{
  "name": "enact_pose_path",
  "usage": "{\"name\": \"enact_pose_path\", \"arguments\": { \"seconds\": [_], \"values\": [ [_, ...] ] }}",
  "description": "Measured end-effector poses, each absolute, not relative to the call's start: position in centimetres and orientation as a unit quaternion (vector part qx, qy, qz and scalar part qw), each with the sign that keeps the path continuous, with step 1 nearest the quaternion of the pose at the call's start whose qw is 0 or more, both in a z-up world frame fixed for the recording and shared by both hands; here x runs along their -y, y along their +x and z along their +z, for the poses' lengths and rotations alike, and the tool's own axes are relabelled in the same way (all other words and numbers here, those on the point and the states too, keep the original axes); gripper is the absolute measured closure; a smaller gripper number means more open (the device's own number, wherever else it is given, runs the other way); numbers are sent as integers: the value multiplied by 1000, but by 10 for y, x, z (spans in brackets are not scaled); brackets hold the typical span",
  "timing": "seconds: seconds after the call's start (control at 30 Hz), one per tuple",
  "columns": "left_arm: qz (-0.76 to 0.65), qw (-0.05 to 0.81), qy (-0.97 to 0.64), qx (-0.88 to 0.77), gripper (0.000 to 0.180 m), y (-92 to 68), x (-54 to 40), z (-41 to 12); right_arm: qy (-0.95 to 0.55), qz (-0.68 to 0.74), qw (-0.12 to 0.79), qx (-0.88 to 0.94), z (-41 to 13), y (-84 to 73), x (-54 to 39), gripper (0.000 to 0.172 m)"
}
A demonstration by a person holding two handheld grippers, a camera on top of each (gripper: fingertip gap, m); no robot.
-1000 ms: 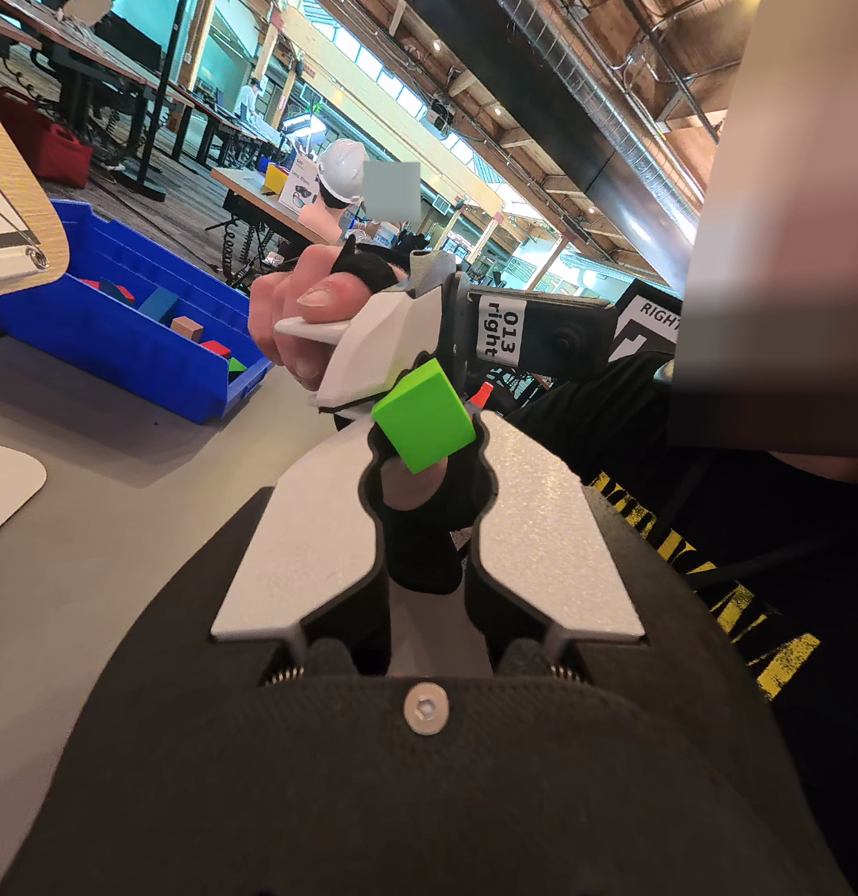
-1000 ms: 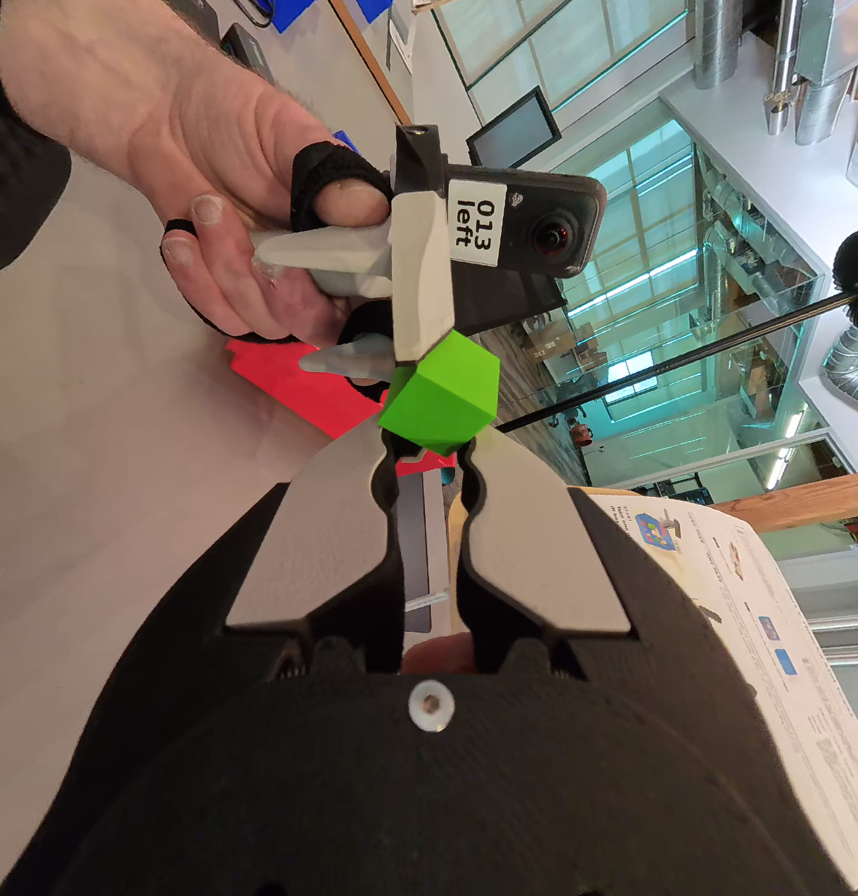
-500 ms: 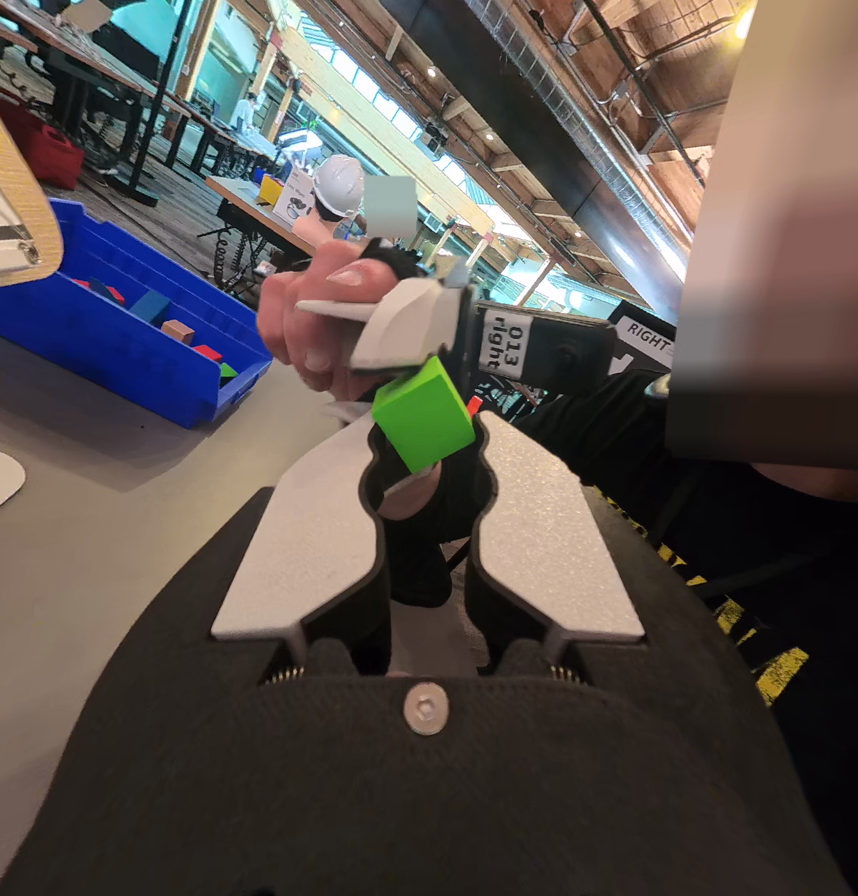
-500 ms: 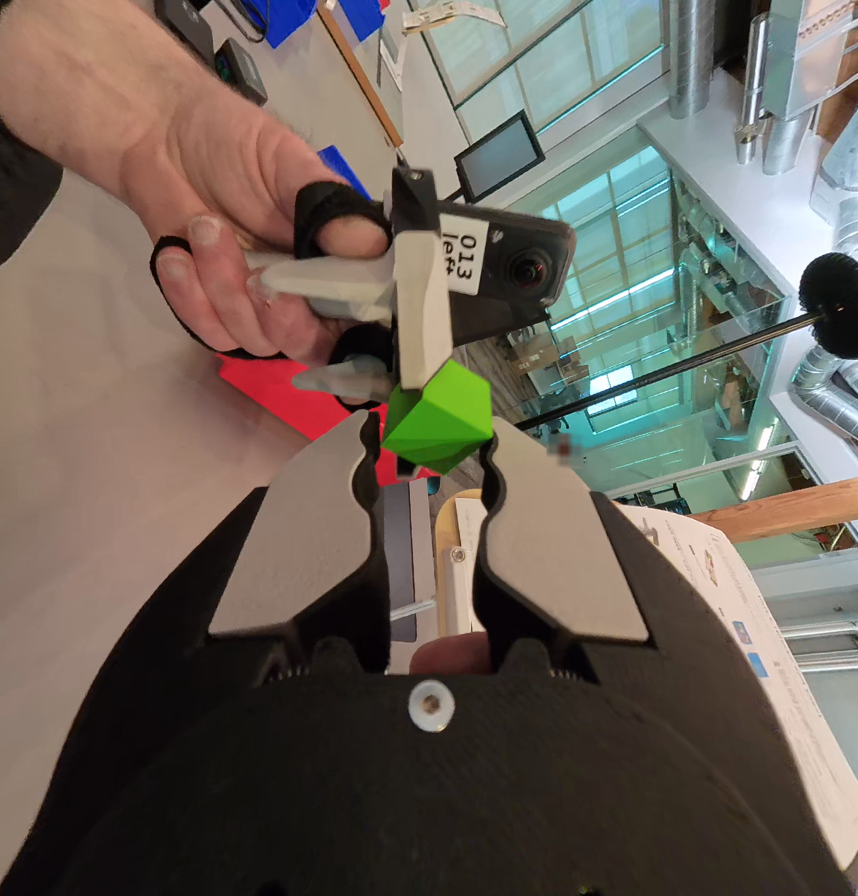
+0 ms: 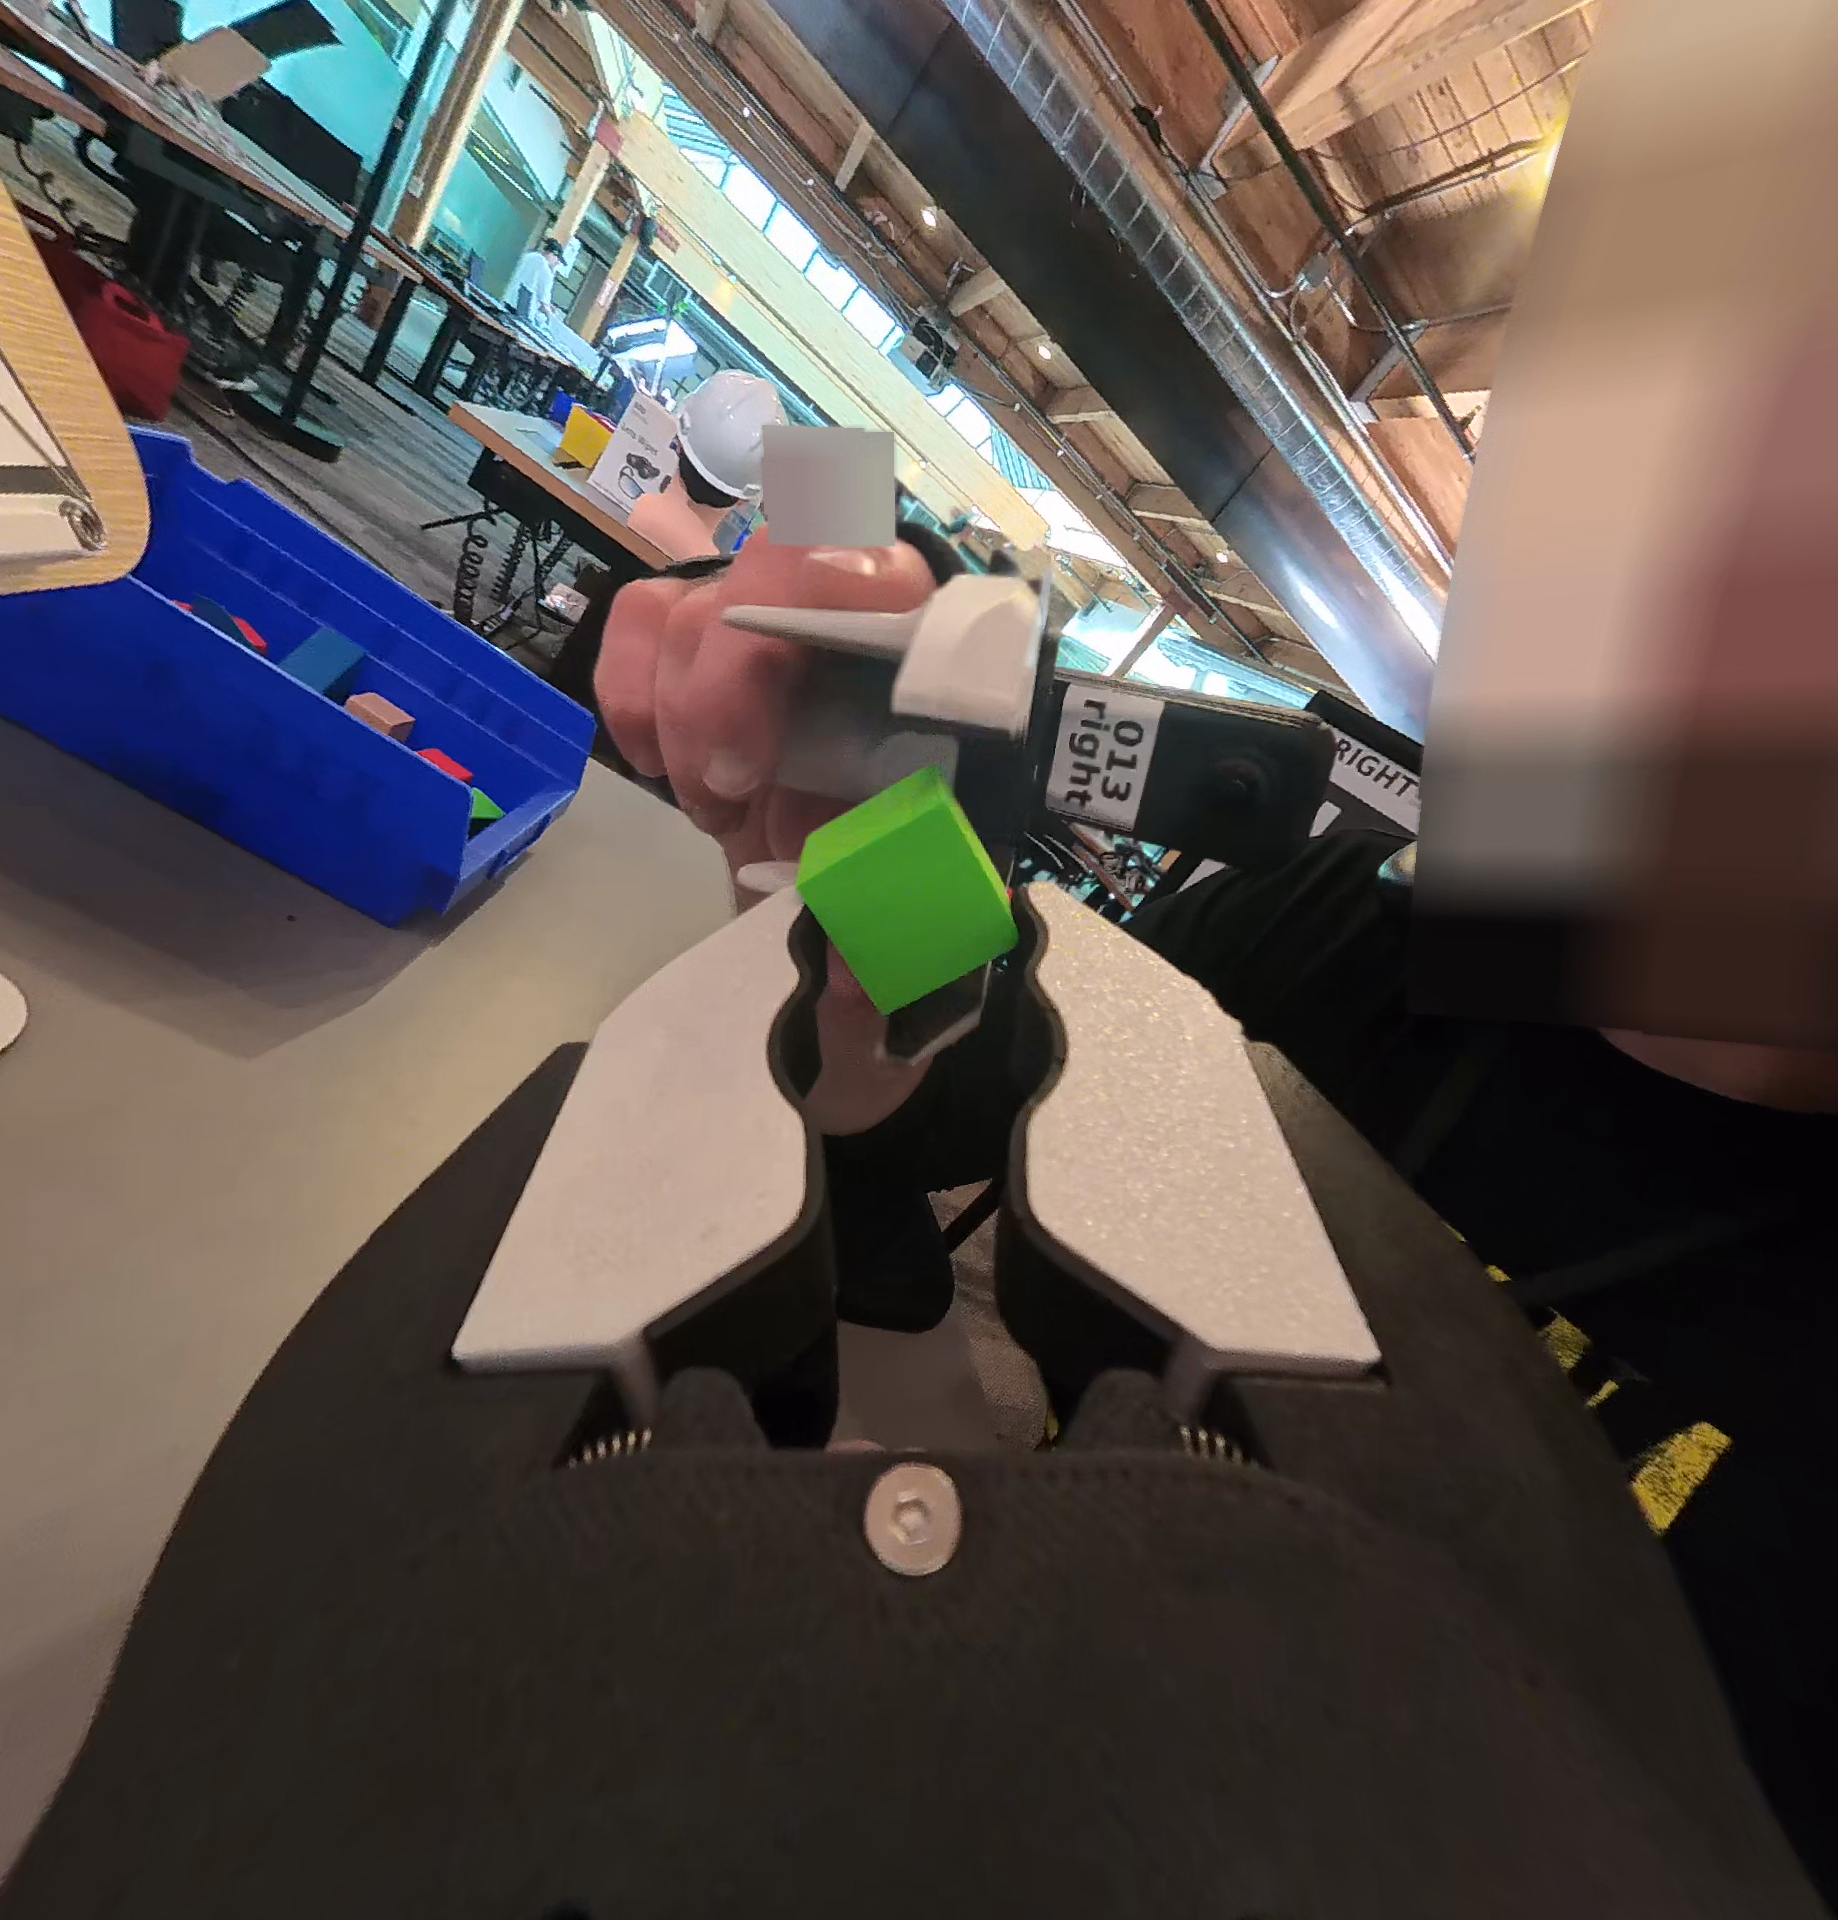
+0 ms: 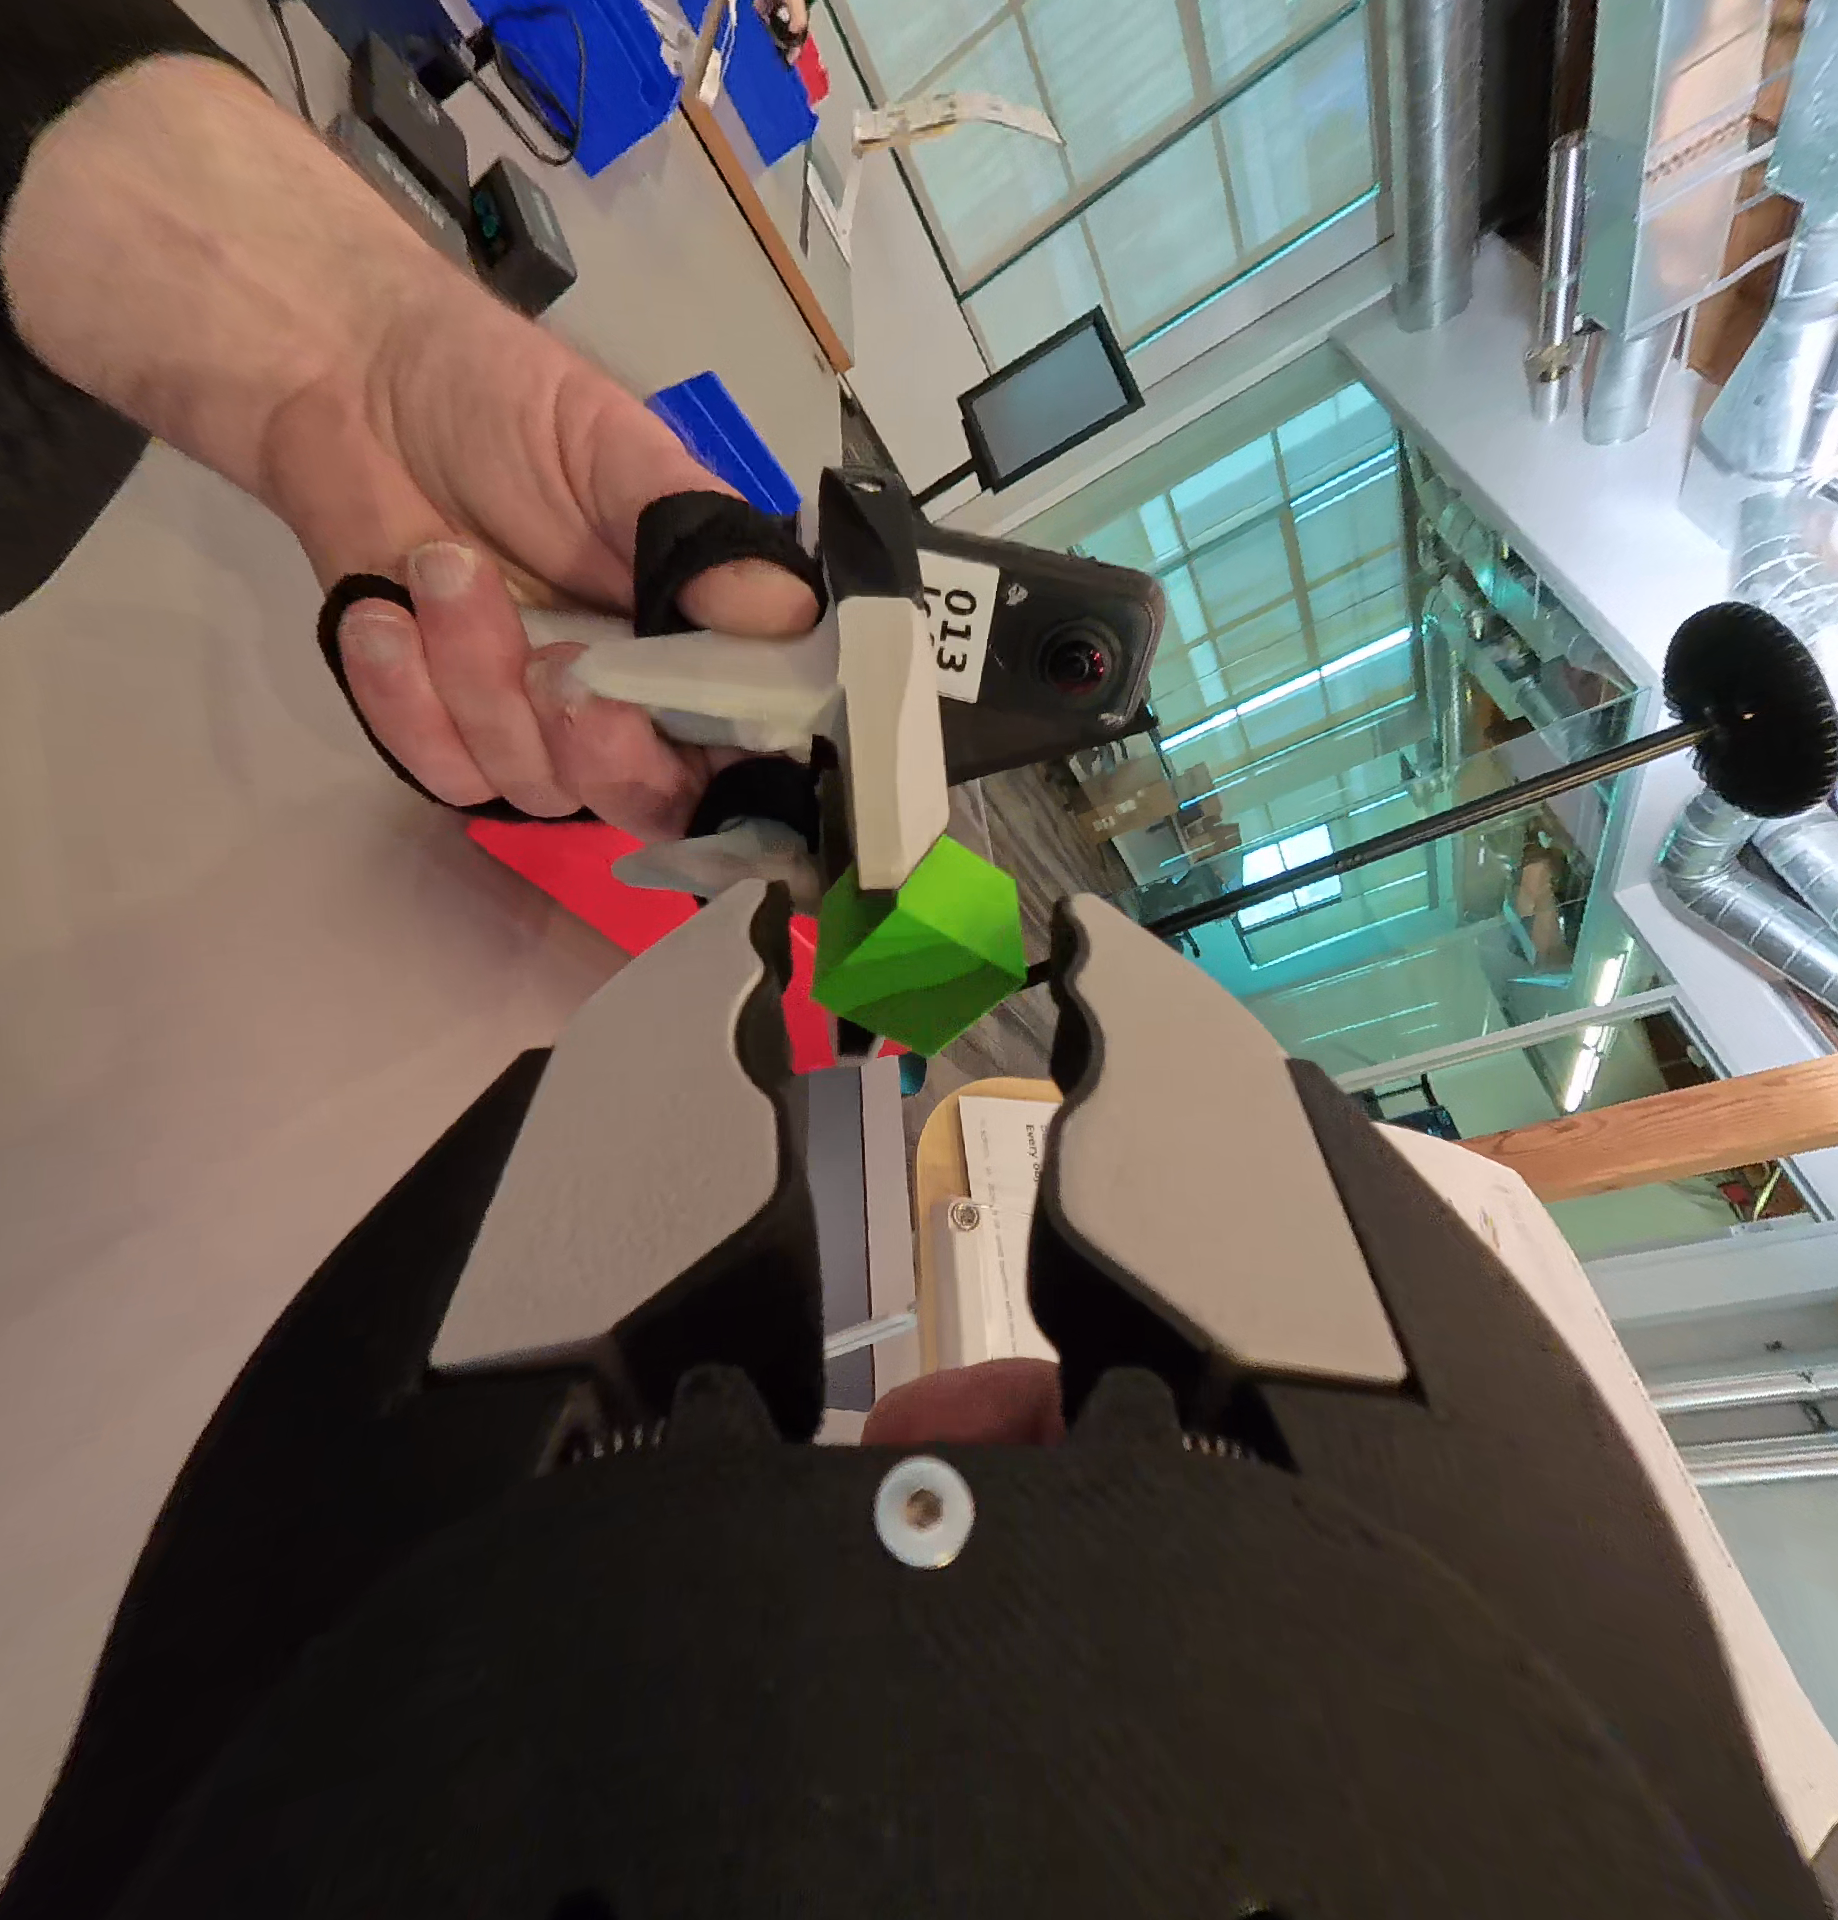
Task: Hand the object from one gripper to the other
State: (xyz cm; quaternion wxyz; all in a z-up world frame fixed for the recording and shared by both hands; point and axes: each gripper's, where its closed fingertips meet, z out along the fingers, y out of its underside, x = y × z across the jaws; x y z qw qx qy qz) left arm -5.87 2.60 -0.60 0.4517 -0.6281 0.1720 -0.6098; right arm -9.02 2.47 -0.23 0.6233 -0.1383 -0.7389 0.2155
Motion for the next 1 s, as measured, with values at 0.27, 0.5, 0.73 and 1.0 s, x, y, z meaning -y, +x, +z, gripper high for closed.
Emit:
{"name": "enact_pose_path", "arguments": {
  "seconds": [0.27, 0.5, 0.73, 1.0],
  "values": [
    [-618, 453, -619, -172, 147, -59, -25, -5, -139, 201, 619, 746, -4, -89, -27, 137],
    [-629, 451, -610, -170, 147, -58, -24, -3, -138, 196, 623, 745, -1, -88, -27, 138],
    [-633, 457, -603, -165, 147, -58, -25, -1, -140, 197, 625, 742, 1, -86, -29, 138],
    [-601, 484, -616, -159, 135, -68, -25, 2, -164, 190, 638, 728, 14, -75, -47, 138]
  ]
}}
